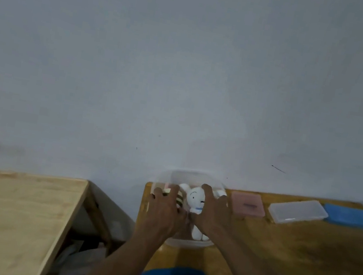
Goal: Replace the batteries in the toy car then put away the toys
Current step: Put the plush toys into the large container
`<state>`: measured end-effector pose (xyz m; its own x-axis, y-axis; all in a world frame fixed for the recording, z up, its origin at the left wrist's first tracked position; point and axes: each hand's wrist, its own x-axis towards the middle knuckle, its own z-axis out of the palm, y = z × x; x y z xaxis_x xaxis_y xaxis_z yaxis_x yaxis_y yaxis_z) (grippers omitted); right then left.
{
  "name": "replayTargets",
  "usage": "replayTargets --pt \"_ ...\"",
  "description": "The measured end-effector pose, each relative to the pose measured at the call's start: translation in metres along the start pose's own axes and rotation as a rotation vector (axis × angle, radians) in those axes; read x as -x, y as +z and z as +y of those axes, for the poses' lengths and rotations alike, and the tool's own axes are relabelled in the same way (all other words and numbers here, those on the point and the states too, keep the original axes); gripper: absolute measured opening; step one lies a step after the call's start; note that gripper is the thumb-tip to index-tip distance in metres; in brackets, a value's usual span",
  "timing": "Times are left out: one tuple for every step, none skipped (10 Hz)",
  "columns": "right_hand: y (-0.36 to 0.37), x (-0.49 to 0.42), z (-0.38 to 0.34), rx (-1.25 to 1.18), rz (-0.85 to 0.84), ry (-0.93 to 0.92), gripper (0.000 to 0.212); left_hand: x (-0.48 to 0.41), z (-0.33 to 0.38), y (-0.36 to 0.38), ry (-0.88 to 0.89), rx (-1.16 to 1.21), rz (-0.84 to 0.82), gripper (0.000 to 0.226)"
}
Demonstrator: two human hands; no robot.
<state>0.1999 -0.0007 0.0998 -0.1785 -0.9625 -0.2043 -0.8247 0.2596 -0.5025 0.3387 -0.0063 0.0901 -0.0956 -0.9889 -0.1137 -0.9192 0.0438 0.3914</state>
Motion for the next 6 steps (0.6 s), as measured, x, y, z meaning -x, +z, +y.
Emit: replayTargets --pt "0.017 -0.004 0.006 0.027 -0.055 0.050 0.076 -0.005 -0.002 0.006 0.021 0.034 -0.188 0.069" --pt "0.027 -0.005 0.013 0.074 -0.116 0.052 0.073 -0.011 -0.011 0.017 0.013 0.033 -0.258 0.068" --pt "0.031 -0.007 0.019 0.089 -0.118 0.045 0.074 -0.013 -0.015 0.024 0.004 -0.002 -0.291 0.071" --pt "0.036 -0.010 0.022 0.095 -0.107 0.050 0.073 -0.018 -0.020 0.032 -0.006 0.045 -0.257 0.069" --pt "0.044 -0.014 0.026 0.077 -0.126 0.068 0.072 -0.020 -0.026 0.043 0.075 0.040 -0.261 0.056" --pt "0.047 -0.013 0.025 0.066 -0.126 0.075 0.074 -0.014 -0.026 0.044 0.028 0.075 -0.173 0.061"
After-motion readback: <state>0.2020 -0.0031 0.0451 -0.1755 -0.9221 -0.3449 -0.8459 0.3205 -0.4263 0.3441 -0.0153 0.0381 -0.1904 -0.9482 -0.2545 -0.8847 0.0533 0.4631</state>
